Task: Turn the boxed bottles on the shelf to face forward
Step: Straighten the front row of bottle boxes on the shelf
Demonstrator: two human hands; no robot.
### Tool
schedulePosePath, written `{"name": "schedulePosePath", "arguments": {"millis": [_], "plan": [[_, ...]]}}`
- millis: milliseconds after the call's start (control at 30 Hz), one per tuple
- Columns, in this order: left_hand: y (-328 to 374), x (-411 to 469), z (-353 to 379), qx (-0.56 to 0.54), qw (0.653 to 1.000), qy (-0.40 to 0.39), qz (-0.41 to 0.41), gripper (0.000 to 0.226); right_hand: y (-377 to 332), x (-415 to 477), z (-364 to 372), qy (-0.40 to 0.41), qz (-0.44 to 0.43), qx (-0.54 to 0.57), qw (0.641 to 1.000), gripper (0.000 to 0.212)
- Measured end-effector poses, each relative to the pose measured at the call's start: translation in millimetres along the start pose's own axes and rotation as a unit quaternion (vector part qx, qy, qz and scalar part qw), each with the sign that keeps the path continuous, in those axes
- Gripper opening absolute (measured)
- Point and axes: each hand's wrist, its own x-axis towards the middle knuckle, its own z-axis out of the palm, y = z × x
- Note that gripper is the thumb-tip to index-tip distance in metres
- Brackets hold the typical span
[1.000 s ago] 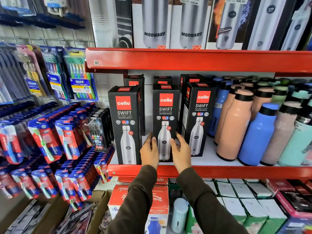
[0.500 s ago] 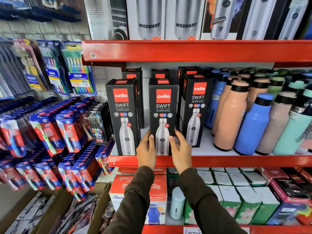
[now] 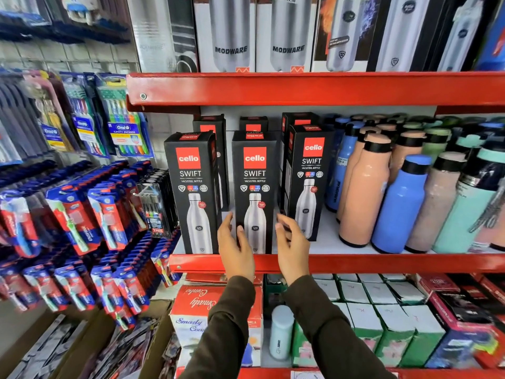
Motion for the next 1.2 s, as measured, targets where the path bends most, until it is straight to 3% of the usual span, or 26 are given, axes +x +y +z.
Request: {"name": "schedulePosePath", "arguments": {"millis": [200, 267, 367, 467, 600, 767, 1200], "plan": [[14.3, -22.0, 26.6, 0.144, 0.98, 0.099, 0.091, 0.041, -0.1, 14.4, -32.9, 0.098, -0.051, 0.013, 0.994, 0.025], [21.4, -26.4, 39.2, 0.138, 0.978, 0.076, 0.138, 0.043, 1.4, 25.1, -45.6, 0.125, -0.061, -0.004, 0.99, 0.027], [32.6, -27.6, 62.7, 0.087, 0.972, -0.027, 0.218, 0.046, 5.3, 41.2, -60.0, 0.13, -0.056, -0.018, 0.99, 0.036], [40.9, -26.9, 88.9, 0.033, 0.979, -0.116, 0.165, 0.047, 12.4, 59.3, -70.1, 0.077, -0.013, -0.031, 0.996, 0.045], [42.0, -12.4, 116.6, 0.039, 0.993, -0.115, 0.014, 0.05, 22.0, 81.5, -76.3, -0.009, 0.034, -0.069, 0.997, 0.05], [33.7, 4.2, 130.1, 0.042, 0.978, -0.154, -0.131, 0.045, 27.9, 92.6, -77.0, -0.05, 0.069, -0.083, 0.993, 0.048], [26.5, -0.1, 120.6, 0.052, 0.984, -0.109, -0.129, 0.036, 32.8, 79.9, -89.0, -0.024, 0.083, -0.084, 0.993, 0.05]]}}
